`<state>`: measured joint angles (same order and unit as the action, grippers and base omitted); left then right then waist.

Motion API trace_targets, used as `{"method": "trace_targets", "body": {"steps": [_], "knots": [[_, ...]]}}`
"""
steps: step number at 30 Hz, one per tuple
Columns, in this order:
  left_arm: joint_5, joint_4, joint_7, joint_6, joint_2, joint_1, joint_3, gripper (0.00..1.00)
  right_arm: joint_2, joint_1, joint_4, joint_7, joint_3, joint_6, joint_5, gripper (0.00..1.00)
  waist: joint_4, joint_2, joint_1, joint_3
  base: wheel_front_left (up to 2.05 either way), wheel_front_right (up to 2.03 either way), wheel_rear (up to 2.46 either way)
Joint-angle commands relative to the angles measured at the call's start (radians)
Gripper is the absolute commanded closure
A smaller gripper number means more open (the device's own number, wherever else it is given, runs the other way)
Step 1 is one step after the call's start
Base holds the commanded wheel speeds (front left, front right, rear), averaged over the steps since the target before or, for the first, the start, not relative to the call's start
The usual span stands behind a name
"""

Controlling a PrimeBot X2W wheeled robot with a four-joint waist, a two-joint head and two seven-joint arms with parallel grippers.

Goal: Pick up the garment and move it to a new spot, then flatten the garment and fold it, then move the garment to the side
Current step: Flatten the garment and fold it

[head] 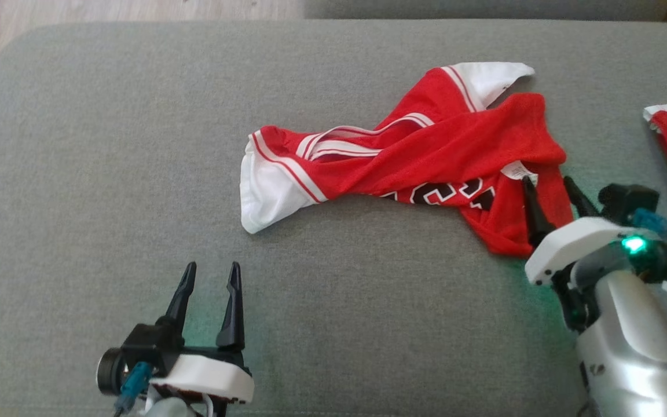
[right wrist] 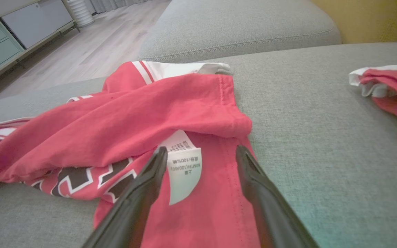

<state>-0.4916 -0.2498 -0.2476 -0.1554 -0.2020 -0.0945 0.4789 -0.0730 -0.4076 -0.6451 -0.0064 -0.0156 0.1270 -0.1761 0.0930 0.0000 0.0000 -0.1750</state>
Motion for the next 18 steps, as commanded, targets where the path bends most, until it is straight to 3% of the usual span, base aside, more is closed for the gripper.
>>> {"method": "trace_targets", "body": {"steps": [1,8,12,18], "knots": [[0.007,0.033,-0.002,-0.005,-0.017,-0.025,-0.034,0.00,0.011,-0.059,0.027,0.001,0.005,0.004,-0.004,0.00,0.012,0.0000,0.0000,-0.014,0.00,0.00,0.00],[0.008,0.030,0.000,-0.002,-0.016,-0.036,-0.024,0.00,0.016,-0.134,-0.057,0.039,-0.102,0.004,-0.064,0.00,0.051,0.0000,0.0000,-0.037,0.00,0.00,0.00],[0.008,0.023,-0.002,-0.001,-0.012,-0.040,-0.021,0.00,0.018,-0.167,-0.128,0.091,-0.123,0.004,-0.111,0.00,0.068,0.0000,0.0000,-0.043,0.00,0.00,0.00],[0.006,0.017,-0.004,0.000,-0.010,-0.039,-0.019,0.00,0.020,-0.197,-0.158,0.085,-0.140,0.004,-0.166,0.00,0.076,0.0000,0.0000,-0.042,0.00,0.00,0.00]]}}
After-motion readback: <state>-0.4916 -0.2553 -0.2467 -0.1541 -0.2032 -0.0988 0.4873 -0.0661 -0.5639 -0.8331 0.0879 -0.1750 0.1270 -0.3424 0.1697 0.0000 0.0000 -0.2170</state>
